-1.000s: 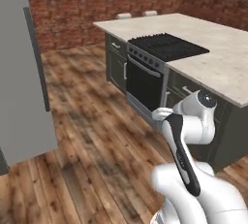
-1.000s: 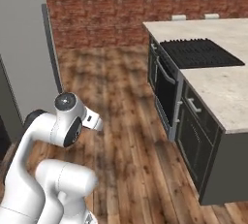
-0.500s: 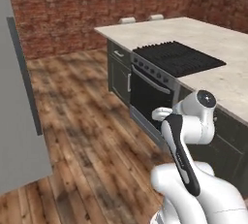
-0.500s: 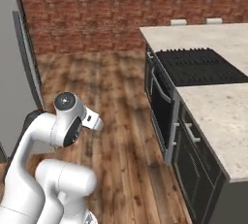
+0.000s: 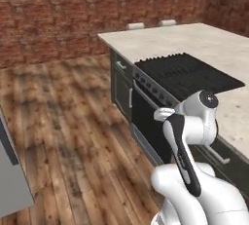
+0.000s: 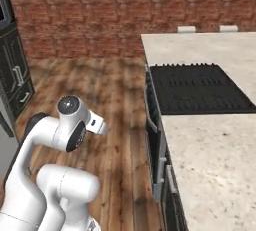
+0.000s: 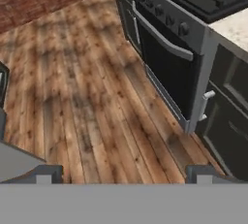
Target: Take a sugar cube from the saucer and place it inside the coffee. Then, grab milk from the fridge and place it next to the coffee on the counter to sweeten the coffee.
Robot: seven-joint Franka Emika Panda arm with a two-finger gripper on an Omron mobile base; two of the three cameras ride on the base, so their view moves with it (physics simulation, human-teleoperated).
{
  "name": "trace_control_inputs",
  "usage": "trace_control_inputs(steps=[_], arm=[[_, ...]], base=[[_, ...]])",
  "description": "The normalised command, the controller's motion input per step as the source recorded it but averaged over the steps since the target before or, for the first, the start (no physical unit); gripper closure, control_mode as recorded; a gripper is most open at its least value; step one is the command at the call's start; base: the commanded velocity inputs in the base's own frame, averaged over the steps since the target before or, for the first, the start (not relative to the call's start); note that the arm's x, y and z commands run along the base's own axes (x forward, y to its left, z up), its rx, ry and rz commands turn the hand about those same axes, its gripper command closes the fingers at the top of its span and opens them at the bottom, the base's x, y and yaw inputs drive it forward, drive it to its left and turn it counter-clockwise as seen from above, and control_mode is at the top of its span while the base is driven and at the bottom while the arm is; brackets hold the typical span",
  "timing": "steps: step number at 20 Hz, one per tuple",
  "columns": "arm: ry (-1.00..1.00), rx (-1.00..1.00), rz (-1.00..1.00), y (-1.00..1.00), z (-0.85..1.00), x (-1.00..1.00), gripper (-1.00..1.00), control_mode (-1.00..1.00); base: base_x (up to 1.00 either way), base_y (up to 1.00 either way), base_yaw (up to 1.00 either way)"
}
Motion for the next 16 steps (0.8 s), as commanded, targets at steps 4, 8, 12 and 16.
trace_control_inputs(steps=[4, 8, 12, 16], arm=[[0.0, 0.0, 0.0, 0.0, 0.0, 0.0, -1.0, 1.0], [0.0, 0.0, 0.0, 0.0, 0.0, 0.0, -1.0, 1.0], [0.0, 0.0, 0.0, 0.0, 0.0, 0.0, -1.0, 1.0], [0.0, 0.0, 0.0, 0.0, 0.0, 0.0, -1.0, 1.0]], base=[[1.0, -0.33, 0.48], [1.0, -0.25, 0.53], [1.0, -0.33, 0.51], [1.0, -0.4, 0.43]])
